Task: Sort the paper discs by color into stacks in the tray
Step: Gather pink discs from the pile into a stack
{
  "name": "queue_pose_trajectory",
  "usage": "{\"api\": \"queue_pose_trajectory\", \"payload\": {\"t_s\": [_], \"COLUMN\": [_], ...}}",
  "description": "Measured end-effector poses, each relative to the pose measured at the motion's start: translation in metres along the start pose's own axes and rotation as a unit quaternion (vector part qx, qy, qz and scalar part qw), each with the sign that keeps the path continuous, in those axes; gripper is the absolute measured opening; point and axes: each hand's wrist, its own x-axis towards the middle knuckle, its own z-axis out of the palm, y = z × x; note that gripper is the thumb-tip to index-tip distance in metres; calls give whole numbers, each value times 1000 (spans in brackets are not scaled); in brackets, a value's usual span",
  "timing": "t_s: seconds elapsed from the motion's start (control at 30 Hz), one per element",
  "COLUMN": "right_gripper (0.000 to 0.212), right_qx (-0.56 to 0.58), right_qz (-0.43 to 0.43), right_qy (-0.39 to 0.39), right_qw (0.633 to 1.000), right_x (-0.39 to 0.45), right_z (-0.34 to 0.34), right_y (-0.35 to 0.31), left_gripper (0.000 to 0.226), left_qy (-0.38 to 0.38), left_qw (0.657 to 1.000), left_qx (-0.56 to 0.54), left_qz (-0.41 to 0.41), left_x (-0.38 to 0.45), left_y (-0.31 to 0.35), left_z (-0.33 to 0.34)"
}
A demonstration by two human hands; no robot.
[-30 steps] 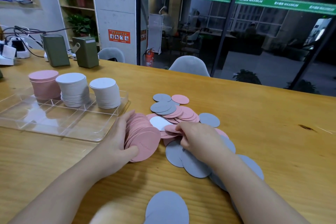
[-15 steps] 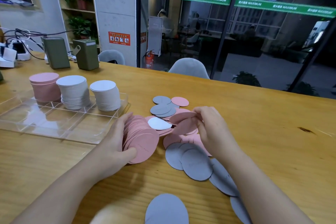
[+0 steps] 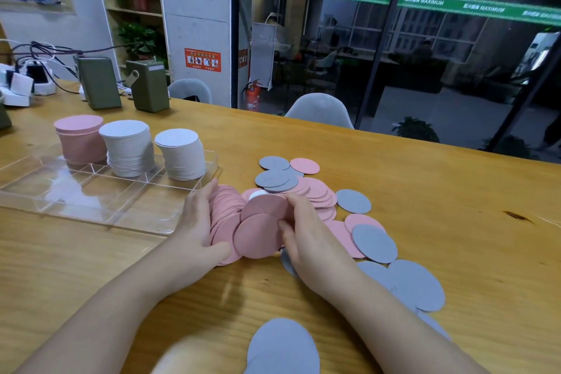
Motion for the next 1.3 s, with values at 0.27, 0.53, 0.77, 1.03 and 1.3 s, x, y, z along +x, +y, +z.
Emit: {"api": "queue_pose_trajectory", "payload": {"t_s": [0.27, 0.53, 0.77, 1.03, 1.3], "right_gripper": [43, 43, 65, 86, 65], "right_qx": [-54, -139, -166, -102, -178], "right_qz": [-84, -99, 96, 169, 163], "right_qy": [-29, 32, -16, -146, -159], "right_qw": [995, 985, 981, 969, 957], "right_x": [-2, 11, 42, 72, 79], "right_z": [19, 2, -35, -52, -53], "right_y": [-3, 18, 64, 71, 71], "left_gripper": [126, 111, 97, 91, 92], "left_qy": [4, -6, -3, -7, -5], "left_qw": [999, 999, 1000, 1000, 1000], "left_qx": [38, 36, -5, -25, -26], "left_qz": [0, 21, 17, 15, 10], "left_x": [-6, -4, -2, 0, 2], "left_y": [12, 8, 3, 1, 2], "left_z": [4, 2, -4, -6, -6]}}
